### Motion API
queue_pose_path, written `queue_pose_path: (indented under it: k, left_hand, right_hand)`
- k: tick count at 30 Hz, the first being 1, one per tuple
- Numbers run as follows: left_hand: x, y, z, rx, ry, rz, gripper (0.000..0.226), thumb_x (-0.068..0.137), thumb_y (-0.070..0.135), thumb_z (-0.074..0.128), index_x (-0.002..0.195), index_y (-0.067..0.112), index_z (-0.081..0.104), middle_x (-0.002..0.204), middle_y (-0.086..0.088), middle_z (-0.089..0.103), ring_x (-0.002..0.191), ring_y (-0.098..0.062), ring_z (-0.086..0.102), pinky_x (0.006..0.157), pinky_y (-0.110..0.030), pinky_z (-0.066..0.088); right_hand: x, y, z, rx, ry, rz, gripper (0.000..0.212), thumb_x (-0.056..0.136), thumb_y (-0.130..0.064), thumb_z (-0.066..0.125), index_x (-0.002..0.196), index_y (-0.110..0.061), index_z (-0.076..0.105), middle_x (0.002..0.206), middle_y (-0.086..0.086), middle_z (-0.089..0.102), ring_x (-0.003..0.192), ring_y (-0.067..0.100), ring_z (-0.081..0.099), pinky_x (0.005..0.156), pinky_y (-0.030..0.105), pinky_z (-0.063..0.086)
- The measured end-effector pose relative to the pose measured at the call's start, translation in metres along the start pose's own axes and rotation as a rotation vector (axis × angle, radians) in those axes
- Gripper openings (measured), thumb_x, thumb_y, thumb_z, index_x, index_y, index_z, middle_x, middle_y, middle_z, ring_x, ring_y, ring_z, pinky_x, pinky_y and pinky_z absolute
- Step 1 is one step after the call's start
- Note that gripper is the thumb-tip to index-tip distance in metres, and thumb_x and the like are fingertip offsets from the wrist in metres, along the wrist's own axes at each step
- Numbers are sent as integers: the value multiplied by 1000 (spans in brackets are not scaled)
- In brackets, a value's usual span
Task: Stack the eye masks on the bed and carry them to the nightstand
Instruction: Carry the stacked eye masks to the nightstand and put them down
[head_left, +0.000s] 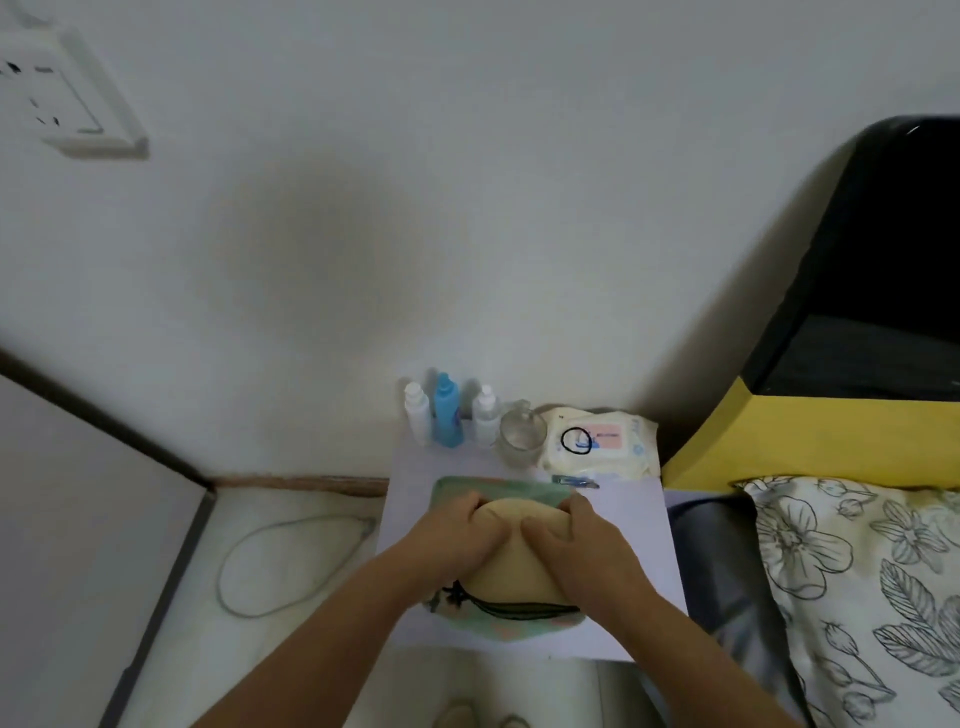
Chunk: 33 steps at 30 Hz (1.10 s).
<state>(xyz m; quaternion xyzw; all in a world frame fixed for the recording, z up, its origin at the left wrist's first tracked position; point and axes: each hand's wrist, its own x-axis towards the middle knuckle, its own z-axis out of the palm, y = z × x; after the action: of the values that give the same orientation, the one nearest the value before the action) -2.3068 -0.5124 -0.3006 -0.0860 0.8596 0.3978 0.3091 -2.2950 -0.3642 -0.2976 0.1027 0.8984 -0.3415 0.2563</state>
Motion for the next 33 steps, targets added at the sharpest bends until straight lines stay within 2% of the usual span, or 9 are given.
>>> queue_pose_path:
  k: [4, 9, 13, 15, 19, 22, 26, 30, 33]
  left_hand:
    - [31, -15, 5, -31, -27, -13, 34, 88, 29, 45, 120, 19, 52, 126, -7, 55, 94, -12, 45, 82, -26, 36]
    - [62, -35, 16, -71, -48, -63, 35, 89, 31, 44, 121, 20, 51, 128, -7, 54, 97, -14, 45, 85, -28, 37]
    - [86, -51, 29, -23, -80, -136, 39, 91, 32, 39, 125, 16, 47, 131, -10, 52, 112, -26, 50, 93, -35, 41]
    - [98, -59, 35, 2, -85, -162, 39, 91, 32, 37, 124, 15, 47, 130, -11, 52, 113, -27, 50, 95, -37, 41]
    - [118, -75, 50, 76, -104, -172, 38, 92, 33, 33, 122, 14, 46, 130, -12, 53, 114, -26, 50, 90, -31, 37]
    - [130, -86, 63, 75, -109, -181, 35, 93, 25, 35, 123, 10, 46, 129, -13, 54, 113, -27, 51, 84, -26, 34]
    - [144, -97, 76, 106, -108, -177, 38, 91, 15, 37, 129, 8, 40, 129, -14, 54, 114, -26, 53, 84, -26, 38]
    - [155, -108, 84, 125, -126, -183, 39, 91, 12, 38, 129, 7, 39, 127, -16, 55, 111, -26, 54, 80, -22, 37]
    - [160, -115, 89, 139, -145, -208, 40, 91, 13, 39, 131, 7, 37, 127, -15, 54, 111, -26, 54, 82, -22, 39]
  right_hand:
    - [29, 12, 16, 27, -41, 9, 35, 87, -49, 48, 102, -19, 39, 109, 9, 61, 97, 27, 59, 84, 36, 46]
    - [59, 22, 38, 14, -65, 47, 45, 88, -49, 47, 114, -13, 43, 112, 10, 60, 100, 28, 59, 85, 38, 48]
    - [80, 34, 59, 57, -91, 59, 43, 89, -45, 48, 114, -11, 43, 98, 3, 54, 92, 24, 57, 82, 39, 49]
    - [91, 40, 70, 35, -91, 72, 43, 89, -45, 47, 114, -10, 44, 98, 3, 55, 91, 23, 57, 78, 36, 49]
    - [111, 54, 90, -15, -129, 116, 37, 91, -41, 44, 114, -13, 43, 95, 2, 53, 80, 19, 50, 71, 29, 40]
    - [123, 64, 105, 10, -157, 167, 31, 92, -40, 42, 111, -16, 46, 97, 3, 58, 80, 17, 51, 73, 30, 43]
    - [137, 74, 117, 44, -168, 225, 32, 91, -37, 46, 115, -16, 44, 103, 6, 59, 81, 17, 48, 73, 29, 38]
    - [144, 80, 125, 119, -208, 243, 33, 91, -33, 48, 117, -15, 41, 104, 6, 55, 83, 17, 48, 74, 29, 39]
    - [149, 84, 129, 118, -256, 251, 38, 92, -31, 48, 122, -11, 39, 115, 12, 57, 91, 23, 54, 73, 28, 39]
